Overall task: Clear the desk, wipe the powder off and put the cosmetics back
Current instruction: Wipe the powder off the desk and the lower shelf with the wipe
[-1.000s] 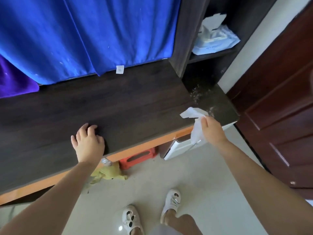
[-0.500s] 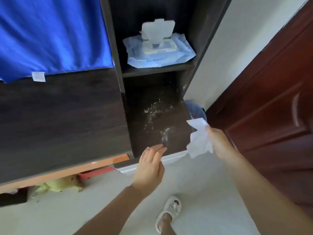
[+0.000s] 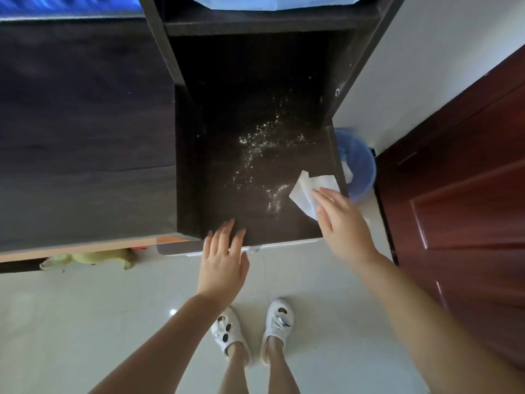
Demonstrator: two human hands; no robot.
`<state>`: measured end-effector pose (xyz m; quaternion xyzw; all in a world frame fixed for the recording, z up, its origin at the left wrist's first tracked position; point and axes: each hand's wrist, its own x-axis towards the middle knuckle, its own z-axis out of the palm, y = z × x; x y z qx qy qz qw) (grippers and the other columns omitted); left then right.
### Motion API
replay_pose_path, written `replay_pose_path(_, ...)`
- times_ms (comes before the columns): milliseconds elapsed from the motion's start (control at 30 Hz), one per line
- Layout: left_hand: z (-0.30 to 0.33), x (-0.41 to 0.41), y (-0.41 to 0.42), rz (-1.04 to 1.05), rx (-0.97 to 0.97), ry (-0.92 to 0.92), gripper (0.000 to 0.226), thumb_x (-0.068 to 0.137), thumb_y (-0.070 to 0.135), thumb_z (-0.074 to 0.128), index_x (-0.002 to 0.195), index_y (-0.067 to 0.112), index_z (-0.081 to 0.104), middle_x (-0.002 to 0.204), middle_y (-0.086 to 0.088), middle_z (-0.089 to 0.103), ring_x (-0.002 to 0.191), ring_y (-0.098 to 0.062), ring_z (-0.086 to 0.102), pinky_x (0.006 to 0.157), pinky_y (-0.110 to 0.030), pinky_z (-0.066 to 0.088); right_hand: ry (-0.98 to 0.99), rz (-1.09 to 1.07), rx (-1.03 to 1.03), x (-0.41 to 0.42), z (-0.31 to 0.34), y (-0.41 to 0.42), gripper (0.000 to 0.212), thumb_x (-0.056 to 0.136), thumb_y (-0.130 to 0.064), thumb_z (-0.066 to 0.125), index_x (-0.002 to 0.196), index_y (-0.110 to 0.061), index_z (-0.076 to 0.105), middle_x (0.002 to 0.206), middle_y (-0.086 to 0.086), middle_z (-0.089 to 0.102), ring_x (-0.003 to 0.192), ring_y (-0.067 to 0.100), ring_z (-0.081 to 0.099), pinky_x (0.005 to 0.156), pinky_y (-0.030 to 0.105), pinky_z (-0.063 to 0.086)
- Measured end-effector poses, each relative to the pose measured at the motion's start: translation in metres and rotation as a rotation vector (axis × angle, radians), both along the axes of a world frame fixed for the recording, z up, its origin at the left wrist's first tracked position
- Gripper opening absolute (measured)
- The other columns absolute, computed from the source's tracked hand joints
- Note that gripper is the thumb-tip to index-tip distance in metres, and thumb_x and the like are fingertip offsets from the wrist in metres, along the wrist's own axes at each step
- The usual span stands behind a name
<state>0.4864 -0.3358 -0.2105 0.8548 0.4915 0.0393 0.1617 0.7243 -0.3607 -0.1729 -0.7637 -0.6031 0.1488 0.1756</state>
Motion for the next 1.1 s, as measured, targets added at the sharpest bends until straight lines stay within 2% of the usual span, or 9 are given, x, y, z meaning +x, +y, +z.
replay_pose_path(167,-0.014,-0.013,-0.001,-0.059,0.054,-0.013,0.046,0.085,0.022,0.036,0.13,0.012,0.04,0.137,-0.017,0.047,0.13,-0.025,0.03,0.113,-0.038,0.011,-0.245,0.124,-0.306,0.003,-0.039,0.025,0.067,0.088,-0.052,0.002,0.148,-0.023,0.005,0.158,0.008,0.003,0.146,0.025,-0.003,0.116,0.045,-0.005)
replay_pose_path(233,-0.016,-0.016,-0.001,-0.065,0.057,-0.027,0.047,0.086,0.022,0.037,0.131,0.01,0.041,0.137,-0.016,0.047,0.13,-0.025,0.03,0.113,-0.037,0.009,-0.264,0.062,-0.262,-0.026,-0.049,0.031,0.072,0.087,-0.053,0.0,0.148,-0.016,0.006,0.158,0.01,0.003,0.145,0.024,-0.007,0.114,0.041,-0.012)
replay_pose_path(467,-0.014,-0.028,-0.01,-0.02,0.032,-0.007,0.052,0.087,0.024,0.036,0.134,0.002,0.035,0.138,-0.018,0.046,0.131,-0.026,0.029,0.114,-0.036,0.011,-0.342,0.693,-0.106,-0.066,-0.052,0.026,0.059,0.095,-0.043,0.028,0.144,-0.012,0.025,0.151,0.009,0.032,0.142,0.025,0.023,0.114,0.049,0.016)
replay_pose_path(567,-0.013,-0.027,-0.01,-0.008,0.018,0.015,0.051,0.087,0.025,0.035,0.134,0.004,0.036,0.139,-0.016,0.045,0.132,-0.024,0.028,0.114,-0.034,0.007,-0.363,0.346,-0.156,0.003,-0.047,0.05,0.06,0.093,-0.041,0.021,0.145,-0.01,0.023,0.152,0.015,0.029,0.141,0.035,0.021,0.112,0.061,0.019)
replay_pose_path(667,-0.014,-0.028,-0.009,-0.006,0.02,0.023,0.051,0.088,0.027,0.034,0.134,0.007,0.035,0.139,-0.014,0.046,0.132,-0.022,0.027,0.114,-0.033,0.004,-0.279,-0.147,-0.359,0.033,-0.036,0.067,0.06,0.098,-0.04,0.013,0.148,-0.009,0.002,0.158,0.014,-0.001,0.145,0.025,-0.006,0.118,0.051,-0.002)
replay_pose_path(733,-0.016,-0.029,-0.009,-0.017,0.016,0.021,0.052,0.087,0.026,0.035,0.135,0.006,0.038,0.14,-0.013,0.045,0.133,-0.022,0.026,0.114,-0.032,0.004,-0.271,-0.191,-0.3,-0.003,-0.038,0.074,0.062,0.097,-0.04,0.016,0.147,-0.005,0.002,0.157,0.016,0.001,0.145,0.027,-0.005,0.118,0.048,-0.002)
replay_pose_path(933,-0.017,-0.033,-0.006,-0.053,0.004,-0.002,0.055,0.084,0.022,0.038,0.135,0.004,0.037,0.14,-0.014,0.044,0.133,-0.023,0.03,0.115,-0.034,0.011,-0.277,0.772,-0.172,-0.101,-0.042,0.083,0.06,0.096,-0.043,0.018,0.148,-0.018,0.005,0.158,0.003,0.006,0.145,0.018,-0.004,0.117,0.039,-0.008)
replay_pose_path(1000,-0.017,-0.034,-0.006,-0.065,0.01,-0.005,0.054,0.083,0.022,0.038,0.135,0.004,0.038,0.141,-0.013,0.044,0.133,-0.022,0.029,0.114,-0.033,0.01,-0.28,0.693,-0.215,-0.061,-0.041,0.096,0.059,0.098,-0.039,0.022,0.147,-0.023,-0.006,0.158,-0.003,-0.006,0.143,0.016,-0.014,0.118,0.042,-0.01)
replay_pose_path(1100,-0.016,-0.03,-0.006,-0.029,0.025,0.001,0.051,0.085,0.025,0.037,0.132,0.006,0.041,0.138,-0.013,0.048,0.13,-0.023,0.03,0.113,-0.032,0.008,-0.256,0.163,-0.292,0.012,-0.04,0.099,0.056,0.099,-0.036,0.015,0.148,-0.016,-0.003,0.159,0.007,-0.004,0.145,0.023,-0.01,0.118,0.05,-0.002)
